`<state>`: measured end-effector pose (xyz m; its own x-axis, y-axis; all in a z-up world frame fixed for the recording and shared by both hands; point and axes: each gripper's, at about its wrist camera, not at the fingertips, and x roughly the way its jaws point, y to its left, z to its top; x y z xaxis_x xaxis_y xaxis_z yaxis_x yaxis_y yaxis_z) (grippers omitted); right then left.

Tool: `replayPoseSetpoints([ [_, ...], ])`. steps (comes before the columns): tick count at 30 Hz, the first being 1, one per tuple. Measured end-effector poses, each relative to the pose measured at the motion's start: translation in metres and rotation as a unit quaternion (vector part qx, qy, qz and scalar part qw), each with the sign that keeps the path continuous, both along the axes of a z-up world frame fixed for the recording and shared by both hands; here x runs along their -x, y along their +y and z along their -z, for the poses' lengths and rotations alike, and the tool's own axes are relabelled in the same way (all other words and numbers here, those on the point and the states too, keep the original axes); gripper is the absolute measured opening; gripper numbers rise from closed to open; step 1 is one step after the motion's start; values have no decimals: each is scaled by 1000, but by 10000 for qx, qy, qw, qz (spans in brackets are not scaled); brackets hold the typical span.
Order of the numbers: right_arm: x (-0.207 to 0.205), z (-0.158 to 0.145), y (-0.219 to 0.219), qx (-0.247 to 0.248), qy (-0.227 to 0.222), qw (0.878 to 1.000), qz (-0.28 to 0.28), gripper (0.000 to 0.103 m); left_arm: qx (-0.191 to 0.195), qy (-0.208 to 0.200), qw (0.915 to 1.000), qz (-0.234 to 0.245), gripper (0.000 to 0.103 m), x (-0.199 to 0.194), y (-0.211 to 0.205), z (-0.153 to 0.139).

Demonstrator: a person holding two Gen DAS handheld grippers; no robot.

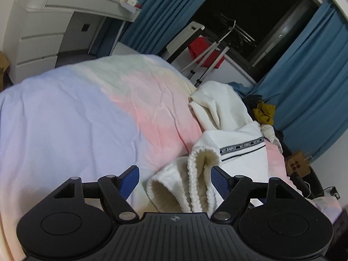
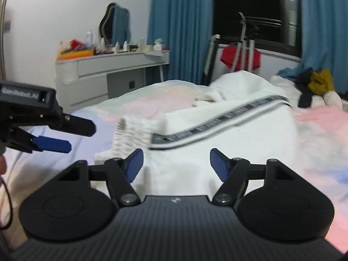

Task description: Fold clothes

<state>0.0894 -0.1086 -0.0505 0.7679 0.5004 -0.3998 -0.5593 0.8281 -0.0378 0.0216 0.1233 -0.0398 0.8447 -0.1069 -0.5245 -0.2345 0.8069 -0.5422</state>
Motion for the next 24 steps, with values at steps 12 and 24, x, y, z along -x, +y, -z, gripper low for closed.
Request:
replayPoseSetpoints([
  [12,-7,-17,45,404,153,9988,216,11,868,-153,9961,84,75,-14,22,19],
  [24,29,-52,-124,-229,372,9811,1886,9,1237,-696,9867,798,75,-22,3,16],
])
